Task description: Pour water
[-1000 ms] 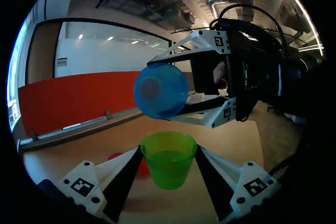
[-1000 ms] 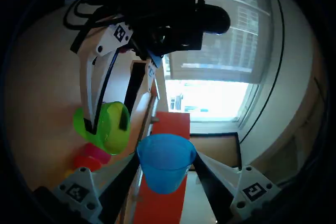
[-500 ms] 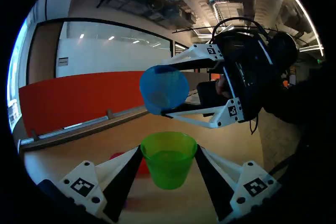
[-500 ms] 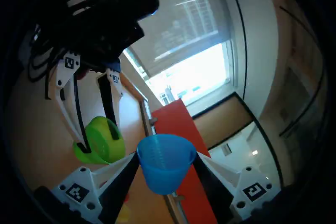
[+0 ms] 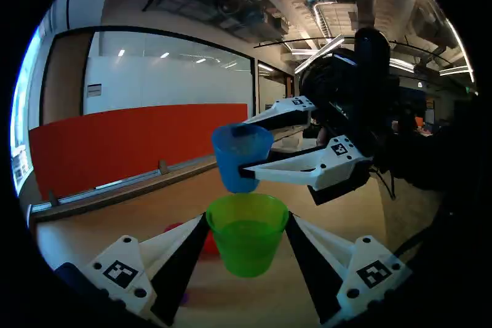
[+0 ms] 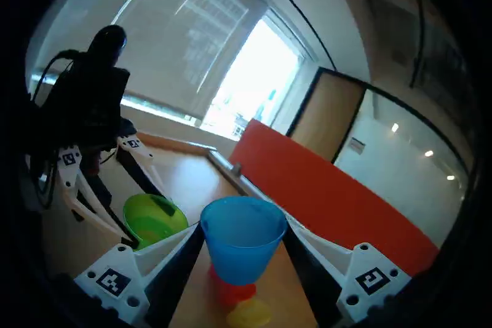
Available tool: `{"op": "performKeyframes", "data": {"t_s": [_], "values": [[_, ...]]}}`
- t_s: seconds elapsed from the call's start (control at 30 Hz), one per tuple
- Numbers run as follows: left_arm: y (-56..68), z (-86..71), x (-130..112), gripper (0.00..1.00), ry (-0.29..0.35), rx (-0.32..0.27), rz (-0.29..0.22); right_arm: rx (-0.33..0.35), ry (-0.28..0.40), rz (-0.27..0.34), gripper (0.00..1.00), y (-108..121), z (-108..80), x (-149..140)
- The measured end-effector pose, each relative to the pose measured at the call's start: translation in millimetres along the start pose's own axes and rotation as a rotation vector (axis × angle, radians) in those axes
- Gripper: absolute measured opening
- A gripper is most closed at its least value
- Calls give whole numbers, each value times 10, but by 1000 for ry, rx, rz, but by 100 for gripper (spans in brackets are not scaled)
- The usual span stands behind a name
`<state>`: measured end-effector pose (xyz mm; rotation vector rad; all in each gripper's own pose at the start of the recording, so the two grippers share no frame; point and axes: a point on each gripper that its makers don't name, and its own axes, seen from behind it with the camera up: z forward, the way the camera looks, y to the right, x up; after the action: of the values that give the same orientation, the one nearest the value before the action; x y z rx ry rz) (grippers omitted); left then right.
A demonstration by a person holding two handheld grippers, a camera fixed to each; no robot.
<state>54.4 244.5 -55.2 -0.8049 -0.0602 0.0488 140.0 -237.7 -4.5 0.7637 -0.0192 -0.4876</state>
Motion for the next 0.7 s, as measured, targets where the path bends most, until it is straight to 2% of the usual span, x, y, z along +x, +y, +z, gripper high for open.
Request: {"op": "performKeyframes", "data": {"t_s": [0.2,0.4,0.5,0.7], "values": [[-38,-44,-2,88,-9,7,-2,36,-44,180,91,-86,-35,-145],[-160,-102,-22,88,-20,33,-12,72,-52,335,91,-173,-111,-214],[-223,-136,-15,88,-21,45,-15,81,-69,379,92,-196,-151,-287],[-348,-195,0,88,-23,72,-20,70,-93,417,92,-176,-224,-445]]}}
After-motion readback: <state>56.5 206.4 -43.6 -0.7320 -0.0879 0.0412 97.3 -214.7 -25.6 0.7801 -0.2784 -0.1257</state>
